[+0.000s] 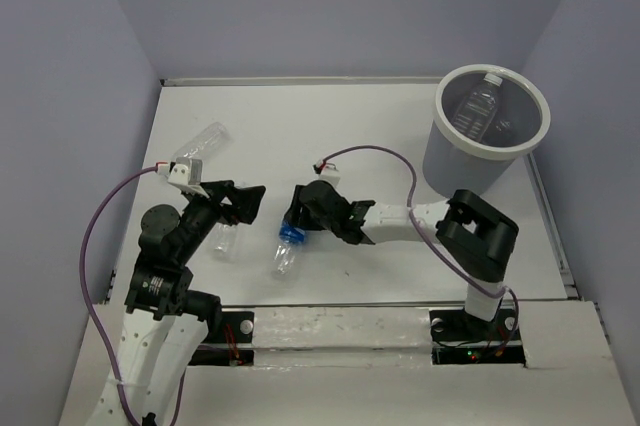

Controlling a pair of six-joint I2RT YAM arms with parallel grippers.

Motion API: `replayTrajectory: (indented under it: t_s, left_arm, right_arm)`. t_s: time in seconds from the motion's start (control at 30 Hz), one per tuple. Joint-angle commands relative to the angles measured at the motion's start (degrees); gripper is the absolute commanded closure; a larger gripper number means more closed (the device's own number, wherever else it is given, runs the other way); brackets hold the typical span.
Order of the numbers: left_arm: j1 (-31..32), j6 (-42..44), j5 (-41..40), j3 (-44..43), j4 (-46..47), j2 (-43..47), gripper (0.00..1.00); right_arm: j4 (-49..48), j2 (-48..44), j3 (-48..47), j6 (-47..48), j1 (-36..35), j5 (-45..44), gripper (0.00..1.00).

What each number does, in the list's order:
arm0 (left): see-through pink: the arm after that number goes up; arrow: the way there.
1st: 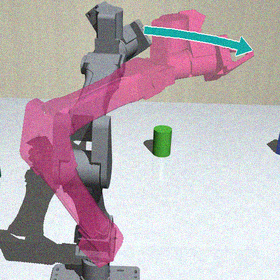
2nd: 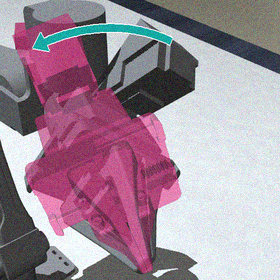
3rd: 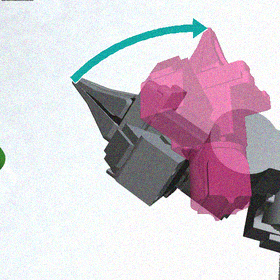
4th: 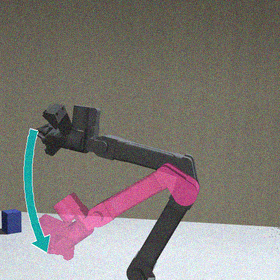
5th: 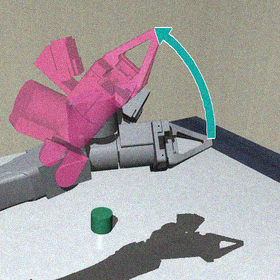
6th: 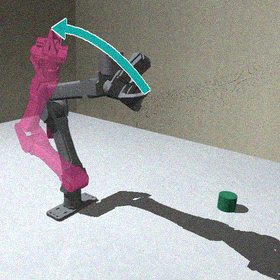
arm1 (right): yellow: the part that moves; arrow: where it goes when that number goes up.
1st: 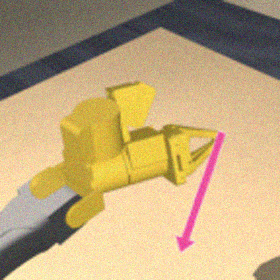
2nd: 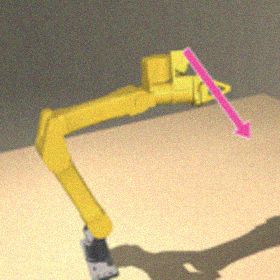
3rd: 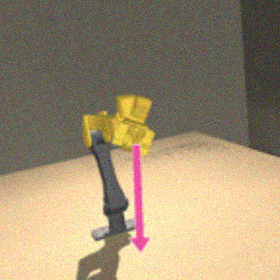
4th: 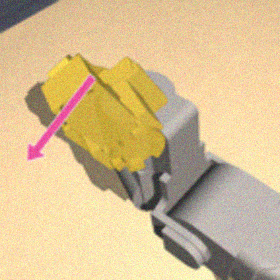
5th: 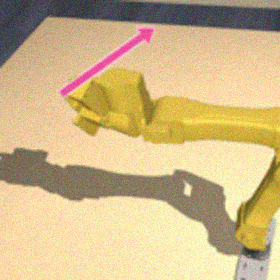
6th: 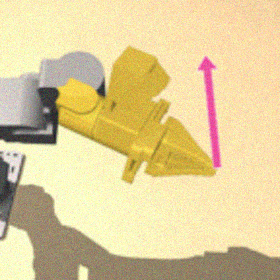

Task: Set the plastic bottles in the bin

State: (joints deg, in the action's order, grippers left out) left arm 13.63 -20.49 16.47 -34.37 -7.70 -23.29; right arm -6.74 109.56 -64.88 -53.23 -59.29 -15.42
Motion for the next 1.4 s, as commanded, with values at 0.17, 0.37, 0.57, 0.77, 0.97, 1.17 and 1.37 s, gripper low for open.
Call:
replayTrajectory:
  t_s: [0.17, 0.37, 0.57, 0.77, 0.97, 1.17, 1.37]
  left_arm:
    - [-0.36, -0.16, 1.46, -1.05, 1.90, 0.88, 0.01]
    - [-0.27, -0.16, 1.72, -0.96, 1.99, 1.67, 0.01]
    - [0.26, -0.08, 1.81, -1.05, 1.99, 2.46, 0.01]
    - [1.58, -0.16, 1.37, -1.05, 1.90, 2.72, 0.01]
    - [3.86, -0.08, 0.85, -1.22, 1.64, 1.58, 0.01]
    - [4.30, -0.25, -0.12, -1.31, 1.38, 1.84, 0.01]
    - [3.95, -0.25, -0.30, -1.31, 1.29, 1.05, 0.01]
  right_arm:
    - [1.20, -30.78, 2.40, 24.72, 3.03, -24.63, 0.61]
    - [-1.07, -48.29, -4.36, 48.89, 25.77, -33.50, 0.70]
    - [-9.86, -42.51, -13.07, 69.30, 44.77, -34.76, 0.69]
    - [-20.64, -36.00, -12.56, 81.77, 51.20, -35.91, 0.70]
    - [-26.74, -35.03, -5.97, 88.30, 51.73, -36.17, 0.68]
    - [-23.78, -35.46, -1.83, 84.80, 51.73, -36.09, 0.11]
    - [-6.65, -38.89, -9.97, 70.31, 51.73, -26.97, 0.03]
